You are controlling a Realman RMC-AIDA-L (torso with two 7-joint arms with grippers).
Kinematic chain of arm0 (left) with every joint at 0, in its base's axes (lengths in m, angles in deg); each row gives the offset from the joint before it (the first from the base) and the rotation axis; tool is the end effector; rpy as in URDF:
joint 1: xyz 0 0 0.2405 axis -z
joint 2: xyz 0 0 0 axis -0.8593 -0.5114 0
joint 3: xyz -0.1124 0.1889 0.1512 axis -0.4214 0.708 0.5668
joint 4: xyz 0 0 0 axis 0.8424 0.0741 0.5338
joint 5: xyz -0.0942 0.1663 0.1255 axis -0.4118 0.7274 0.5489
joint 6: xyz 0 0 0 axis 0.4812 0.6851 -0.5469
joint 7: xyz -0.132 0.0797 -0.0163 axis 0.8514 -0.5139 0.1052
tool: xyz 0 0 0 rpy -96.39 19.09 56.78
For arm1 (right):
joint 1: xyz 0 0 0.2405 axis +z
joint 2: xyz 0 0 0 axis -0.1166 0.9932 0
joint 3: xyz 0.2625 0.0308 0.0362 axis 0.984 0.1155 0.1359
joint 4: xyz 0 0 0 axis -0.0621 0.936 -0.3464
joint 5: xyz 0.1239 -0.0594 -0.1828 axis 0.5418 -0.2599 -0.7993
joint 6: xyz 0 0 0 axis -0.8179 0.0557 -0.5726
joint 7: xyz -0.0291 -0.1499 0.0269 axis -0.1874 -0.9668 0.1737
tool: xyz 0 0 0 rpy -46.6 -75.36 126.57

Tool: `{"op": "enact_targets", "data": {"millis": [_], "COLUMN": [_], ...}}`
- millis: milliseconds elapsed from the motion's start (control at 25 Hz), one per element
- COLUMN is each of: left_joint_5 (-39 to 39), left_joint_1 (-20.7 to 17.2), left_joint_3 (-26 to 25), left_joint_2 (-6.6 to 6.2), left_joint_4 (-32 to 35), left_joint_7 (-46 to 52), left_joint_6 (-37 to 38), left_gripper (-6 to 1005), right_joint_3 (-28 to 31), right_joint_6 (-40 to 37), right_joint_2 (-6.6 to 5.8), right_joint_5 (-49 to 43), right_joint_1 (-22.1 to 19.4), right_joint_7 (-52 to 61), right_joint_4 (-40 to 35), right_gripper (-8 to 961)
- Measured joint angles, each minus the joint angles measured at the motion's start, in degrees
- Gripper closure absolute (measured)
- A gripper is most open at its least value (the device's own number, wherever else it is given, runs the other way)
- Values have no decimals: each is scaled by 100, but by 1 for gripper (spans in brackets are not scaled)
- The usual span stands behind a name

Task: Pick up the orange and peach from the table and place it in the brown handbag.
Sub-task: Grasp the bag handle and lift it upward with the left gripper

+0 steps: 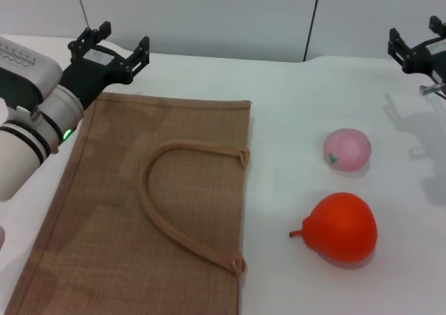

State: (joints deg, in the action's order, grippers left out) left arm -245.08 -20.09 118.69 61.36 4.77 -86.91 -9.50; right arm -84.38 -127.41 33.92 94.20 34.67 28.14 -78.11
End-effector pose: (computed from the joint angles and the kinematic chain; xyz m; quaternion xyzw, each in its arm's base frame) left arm -0.3002 0.4345 -0.0218 -0.7765 -0.1723 -0.2682 0.5435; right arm 0.2922 0.4703 -0.0259 -0.7685 0.1947 0.1736 0.5843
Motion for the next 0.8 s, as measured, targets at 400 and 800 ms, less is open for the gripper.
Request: {"op": "enact_targets", "data": {"millis": [400, 800], "left_joint_5": [10, 81], "left_joint_1": [-27, -94], "left_joint_3": [0, 12], "left_joint_2": [23, 22], "left_joint_4": [-14, -26], "left_joint_7": [49, 346], "left_joint_6": [15, 18], "left_gripper": [239, 247], "right_joint_3": [-1, 0], "right_joint_6": [9, 37], "right_joint_2": [-6, -18], "right_joint_5": [2, -6], "right_joint_1": [-55, -100], "right_joint_7": [3, -16], "right_joint_4": [-121, -133], "right_gripper": [212, 212]}}
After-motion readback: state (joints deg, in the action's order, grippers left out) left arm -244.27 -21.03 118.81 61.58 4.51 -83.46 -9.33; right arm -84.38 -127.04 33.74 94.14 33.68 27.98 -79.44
